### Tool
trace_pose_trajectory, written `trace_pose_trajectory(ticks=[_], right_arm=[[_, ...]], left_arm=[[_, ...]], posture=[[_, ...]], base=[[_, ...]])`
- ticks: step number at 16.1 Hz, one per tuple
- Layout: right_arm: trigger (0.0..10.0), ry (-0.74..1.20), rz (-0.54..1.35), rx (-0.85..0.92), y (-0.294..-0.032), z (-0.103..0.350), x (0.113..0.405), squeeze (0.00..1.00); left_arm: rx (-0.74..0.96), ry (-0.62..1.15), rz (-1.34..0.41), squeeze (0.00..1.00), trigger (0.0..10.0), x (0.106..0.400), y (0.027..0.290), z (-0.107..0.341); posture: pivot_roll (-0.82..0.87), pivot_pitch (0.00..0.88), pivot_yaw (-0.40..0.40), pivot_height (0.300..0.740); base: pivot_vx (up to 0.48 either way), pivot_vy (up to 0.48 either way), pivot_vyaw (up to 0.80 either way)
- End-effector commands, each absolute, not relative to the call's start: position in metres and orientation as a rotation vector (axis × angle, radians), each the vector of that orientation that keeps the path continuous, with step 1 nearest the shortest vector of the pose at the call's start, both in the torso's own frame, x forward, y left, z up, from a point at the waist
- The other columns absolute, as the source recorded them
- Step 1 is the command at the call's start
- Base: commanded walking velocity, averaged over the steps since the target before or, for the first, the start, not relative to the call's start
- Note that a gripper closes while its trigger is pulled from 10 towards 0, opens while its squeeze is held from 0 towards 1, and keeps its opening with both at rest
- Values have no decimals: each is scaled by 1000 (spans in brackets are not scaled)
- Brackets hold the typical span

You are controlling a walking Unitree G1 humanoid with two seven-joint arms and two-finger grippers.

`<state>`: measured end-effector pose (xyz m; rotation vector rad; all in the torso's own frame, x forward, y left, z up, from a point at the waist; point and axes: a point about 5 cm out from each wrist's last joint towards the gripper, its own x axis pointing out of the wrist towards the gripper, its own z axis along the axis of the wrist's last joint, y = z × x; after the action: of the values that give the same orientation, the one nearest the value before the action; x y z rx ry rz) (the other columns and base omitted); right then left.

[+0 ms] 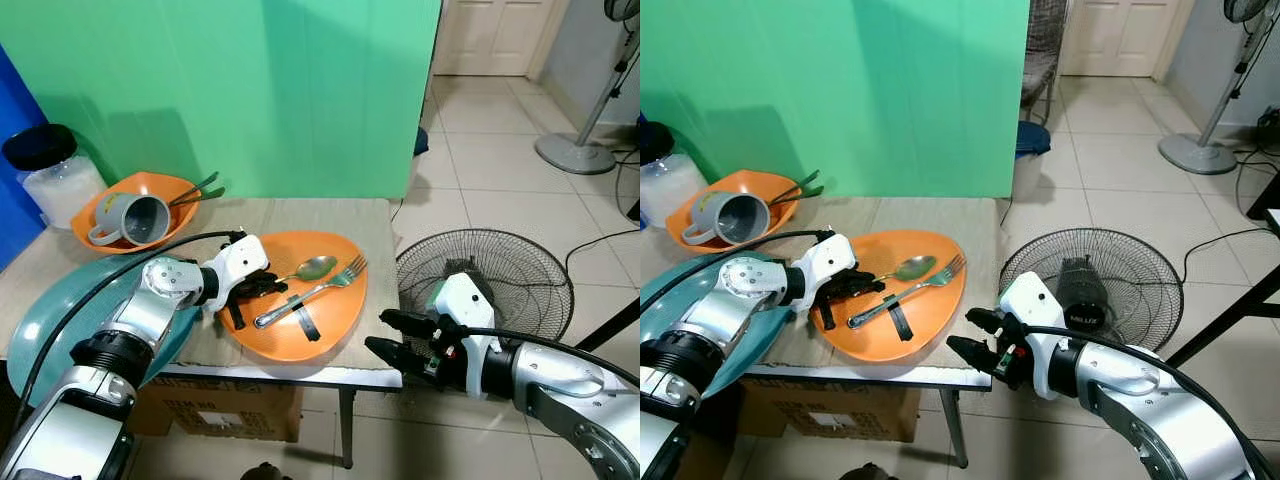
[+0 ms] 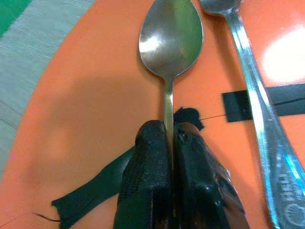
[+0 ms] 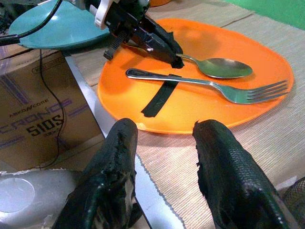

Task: Setting the table

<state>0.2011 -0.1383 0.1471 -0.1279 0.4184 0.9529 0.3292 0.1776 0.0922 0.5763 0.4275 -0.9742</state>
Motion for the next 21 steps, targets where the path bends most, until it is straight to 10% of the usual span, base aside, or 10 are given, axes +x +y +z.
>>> trace_pose_trajectory(ticks=[1,7,8,9,15,16,19,20,21], right_arm=[[10000,392,965,-136,-136,152,199,0],[10000,392,975,-131,-136,153,199,0],[10000,392,979,-130,-136,153,199,0],[10000,392,981,-130,-135,153,199,0],[10000,390,985,-126,-135,154,197,0],[10000,391,983,-126,-135,154,197,0],[10000,392,983,-126,-136,154,197,0],[10000,391,983,-126,-136,154,197,0],[10000,391,984,-126,-135,154,197,0]], left_arm=[[569,424,-936,1000,10000,335,181,97],[512,379,-918,1000,10000,340,174,102],[515,383,-907,702,10000,341,173,100],[522,398,-884,0,10000,343,172,97],[439,485,-892,0,10000,340,171,82],[438,480,-894,1000,10000,341,171,83],[475,466,-887,976,10000,342,171,84],[483,470,-893,0,10000,342,172,83],[484,471,-895,0,10000,342,172,83]], posture=[[52,0,84,740],[49,0,83,740],[48,0,84,740],[47,0,86,740],[40,0,93,740],[39,0,94,740],[39,0,94,740],[39,0,94,740],[39,0,94,740]], base=[[0,0,0],[0,0,0],[0,0,0],[0,0,0],[0,0,0],[0,0,0],[0,0,0],[0,0,0],[0,0,0]])
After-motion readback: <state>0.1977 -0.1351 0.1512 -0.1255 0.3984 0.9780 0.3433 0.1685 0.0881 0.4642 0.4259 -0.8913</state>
